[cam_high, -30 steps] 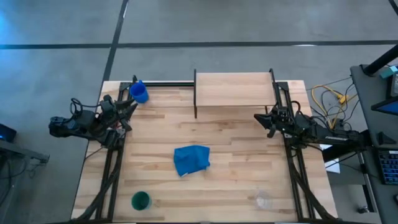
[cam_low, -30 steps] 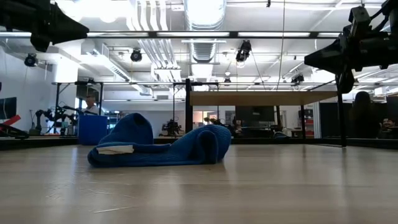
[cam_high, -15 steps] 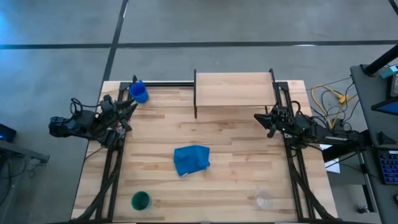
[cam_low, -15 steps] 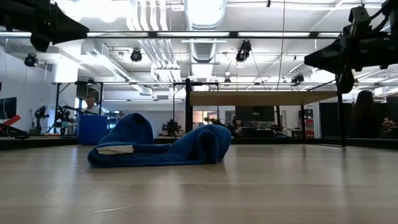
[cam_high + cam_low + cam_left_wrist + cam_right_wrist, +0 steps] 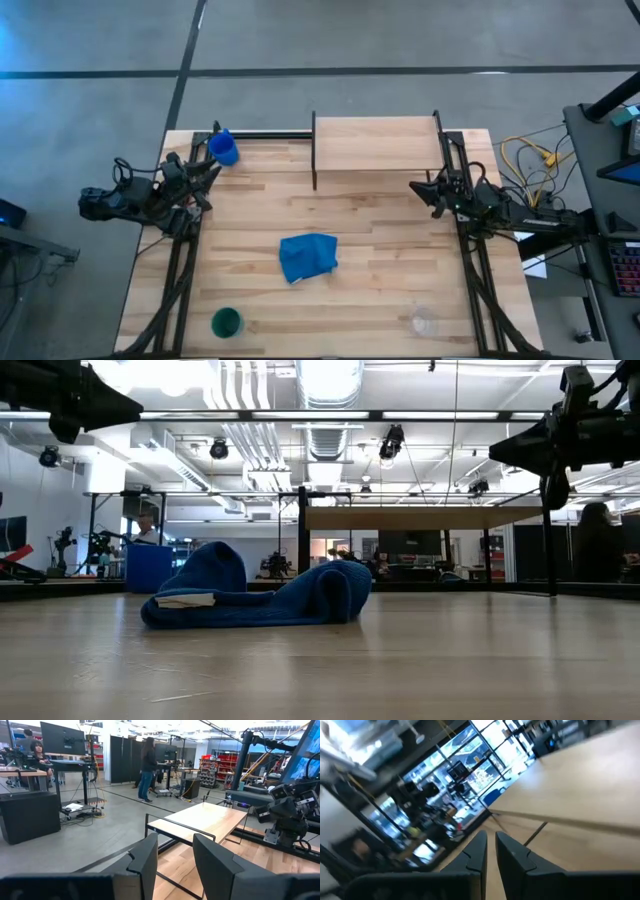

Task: Stack small to large cups/mugs on shelf
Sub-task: Put the green cup on the shelf

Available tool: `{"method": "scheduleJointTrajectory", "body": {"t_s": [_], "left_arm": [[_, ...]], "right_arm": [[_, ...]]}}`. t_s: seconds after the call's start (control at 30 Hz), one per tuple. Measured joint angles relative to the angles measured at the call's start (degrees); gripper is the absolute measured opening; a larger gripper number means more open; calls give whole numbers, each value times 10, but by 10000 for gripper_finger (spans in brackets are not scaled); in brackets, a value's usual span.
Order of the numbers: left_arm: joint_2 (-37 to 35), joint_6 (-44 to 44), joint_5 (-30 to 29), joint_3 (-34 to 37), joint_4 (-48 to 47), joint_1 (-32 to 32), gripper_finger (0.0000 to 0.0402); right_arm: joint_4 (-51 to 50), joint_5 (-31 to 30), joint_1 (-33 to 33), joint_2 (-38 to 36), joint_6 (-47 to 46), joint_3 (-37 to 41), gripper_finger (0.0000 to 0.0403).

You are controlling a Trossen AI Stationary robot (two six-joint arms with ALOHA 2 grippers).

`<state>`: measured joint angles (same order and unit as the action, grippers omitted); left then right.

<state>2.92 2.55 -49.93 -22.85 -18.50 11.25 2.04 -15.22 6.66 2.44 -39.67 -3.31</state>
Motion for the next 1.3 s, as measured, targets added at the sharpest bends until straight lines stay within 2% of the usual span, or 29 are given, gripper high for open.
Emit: {"method": "scheduleJointTrajectory", "body": {"t_s": [0.17,0.23,0.37,0.5,0.6,0.77,0.87,0.97,1.1,1.17,1.23,1.3], "left_arm": [[0,1,0,0,3,0,112],[0,7,2,0,38,0,112],[6,-1,14,-28,114,0,112],[48,-13,59,-99,67,0,112],[121,21,72,-168,-24,0,112],[290,99,153,-322,-249,0,112],[385,106,220,-401,-322,0,112],[431,106,250,-458,-320,1,112],[506,104,283,-501,-255,0,112],[539,79,285,-518,-241,1,112],[571,3,280,-541,-244,0,112],[598,-24,243,-558,-271,0,112]], "right_arm": [[3,1,1,0,-72,0,34],[10,2,0,0,-99,0,34],[105,10,-4,3,-112,0,34],[266,21,-8,15,-57,0,34],[302,23,-11,25,-5,-26,34],[175,49,-11,55,37,-130,34],[46,51,-11,90,51,-206,34],[-80,51,-11,131,68,-277,34],[-200,51,-11,187,67,-343,34],[-235,51,-11,215,67,-365,34],[-253,51,-11,237,67,-381,34],[-260,51,-11,260,67,-389,34]]}}
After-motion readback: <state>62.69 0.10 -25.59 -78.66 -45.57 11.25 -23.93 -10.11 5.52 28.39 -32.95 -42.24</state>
